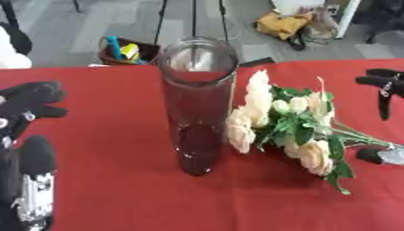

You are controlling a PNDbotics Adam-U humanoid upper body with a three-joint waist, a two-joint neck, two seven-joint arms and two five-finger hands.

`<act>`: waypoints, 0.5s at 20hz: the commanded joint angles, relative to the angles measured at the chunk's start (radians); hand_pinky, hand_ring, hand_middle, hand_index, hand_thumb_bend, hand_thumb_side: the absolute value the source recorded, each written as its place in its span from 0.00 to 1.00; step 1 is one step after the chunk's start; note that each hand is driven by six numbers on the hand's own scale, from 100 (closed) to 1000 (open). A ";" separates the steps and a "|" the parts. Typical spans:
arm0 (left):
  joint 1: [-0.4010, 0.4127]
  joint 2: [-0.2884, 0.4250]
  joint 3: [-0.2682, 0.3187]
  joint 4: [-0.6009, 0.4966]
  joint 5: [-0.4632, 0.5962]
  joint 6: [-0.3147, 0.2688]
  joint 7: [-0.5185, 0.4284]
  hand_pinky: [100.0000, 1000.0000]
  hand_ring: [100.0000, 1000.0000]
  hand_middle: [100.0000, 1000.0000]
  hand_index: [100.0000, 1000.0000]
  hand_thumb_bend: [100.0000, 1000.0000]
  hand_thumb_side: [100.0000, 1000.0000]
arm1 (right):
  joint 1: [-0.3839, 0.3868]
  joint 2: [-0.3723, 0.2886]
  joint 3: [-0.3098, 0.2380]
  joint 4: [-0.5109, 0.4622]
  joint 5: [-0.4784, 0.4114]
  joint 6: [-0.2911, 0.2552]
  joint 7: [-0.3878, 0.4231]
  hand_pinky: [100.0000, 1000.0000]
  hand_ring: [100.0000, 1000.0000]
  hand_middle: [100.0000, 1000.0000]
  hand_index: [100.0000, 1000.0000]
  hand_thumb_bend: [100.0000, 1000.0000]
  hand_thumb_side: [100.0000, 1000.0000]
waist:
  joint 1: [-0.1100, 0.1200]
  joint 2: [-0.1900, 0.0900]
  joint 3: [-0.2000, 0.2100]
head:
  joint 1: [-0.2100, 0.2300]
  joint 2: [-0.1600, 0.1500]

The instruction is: Arrange flowers into the vase.

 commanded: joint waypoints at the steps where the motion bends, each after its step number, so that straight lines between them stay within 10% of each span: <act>1: -0.006 0.009 -0.002 -0.018 0.005 0.001 -0.005 0.58 0.70 0.69 0.79 0.00 0.78 | -0.018 -0.058 -0.015 0.051 -0.045 -0.015 -0.008 1.00 1.00 0.35 1.00 0.55 0.90 | -0.005 -0.016 0.001 | -0.010 -0.010; 10: -0.003 0.006 -0.007 -0.018 0.003 0.007 -0.011 0.58 0.70 0.69 0.79 0.00 0.76 | -0.042 -0.099 -0.005 0.186 -0.128 -0.070 -0.043 1.00 1.00 0.37 1.00 0.43 0.96 | -0.005 -0.008 0.009 | -0.053 -0.013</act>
